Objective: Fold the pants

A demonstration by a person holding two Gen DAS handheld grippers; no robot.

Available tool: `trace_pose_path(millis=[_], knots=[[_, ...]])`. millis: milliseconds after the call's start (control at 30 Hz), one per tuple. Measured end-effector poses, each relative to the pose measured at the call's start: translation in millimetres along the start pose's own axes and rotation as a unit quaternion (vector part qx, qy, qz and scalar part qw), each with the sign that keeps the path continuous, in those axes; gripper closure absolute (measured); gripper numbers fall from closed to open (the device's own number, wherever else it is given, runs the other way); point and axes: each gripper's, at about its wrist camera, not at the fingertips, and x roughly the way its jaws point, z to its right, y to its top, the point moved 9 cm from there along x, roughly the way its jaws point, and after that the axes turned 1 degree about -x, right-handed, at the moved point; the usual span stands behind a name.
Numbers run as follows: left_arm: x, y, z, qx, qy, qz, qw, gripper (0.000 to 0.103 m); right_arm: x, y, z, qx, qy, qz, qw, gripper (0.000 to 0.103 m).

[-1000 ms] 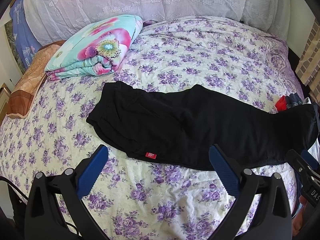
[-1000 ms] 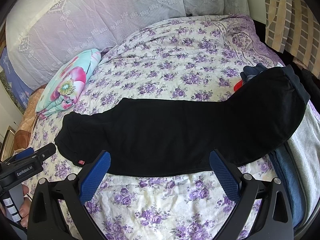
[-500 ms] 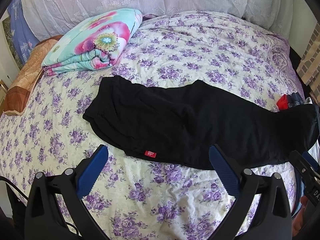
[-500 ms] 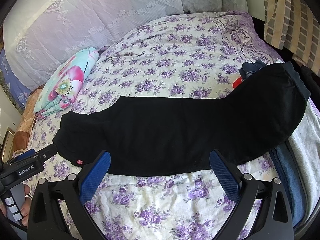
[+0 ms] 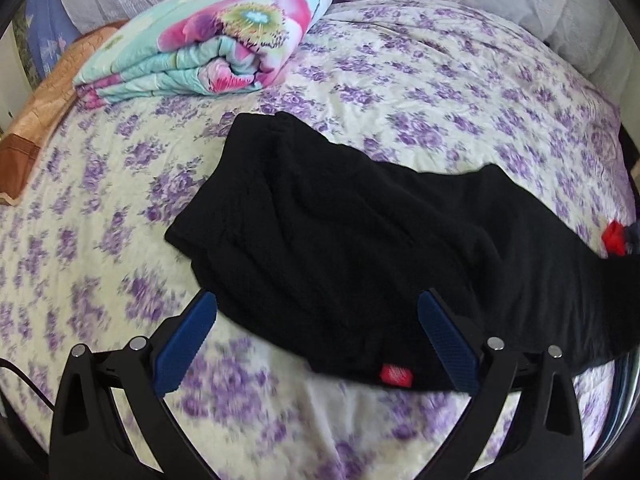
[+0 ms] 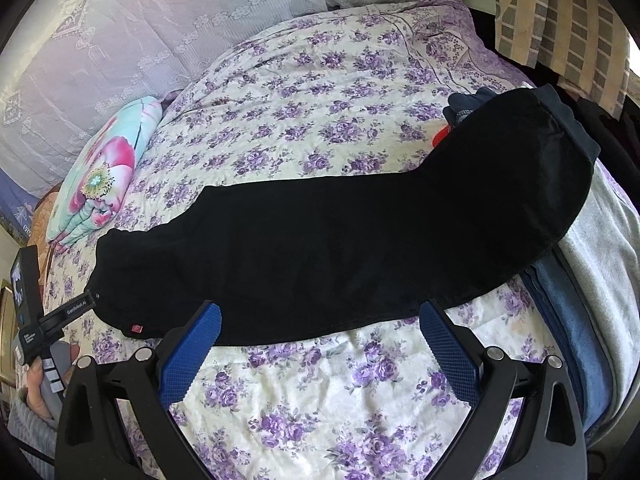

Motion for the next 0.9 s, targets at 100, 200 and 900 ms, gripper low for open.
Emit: trace_pose_path(millis=[100,200,900], knots=[[23.6,11.6,-15.7,-0.027,-0.024,-0.015,0.9992,0.004,-5.1,0.0,14.3,0.012,-0.023,0.005,1.0,0.004],[44.8,12.9,-25.0,-0.051,-0.05,-0.035,0.9968,0.004,-10.1,-3.7,37.8,0.03,-0.053,0.013,0.998,0.004],[26.0,20.5,-35.4,-0.138,-0.068,-0.023,0.9878,0.09,72.7,-14.2,160.9,0.162,0.026,-0.027,0.986,0.004]])
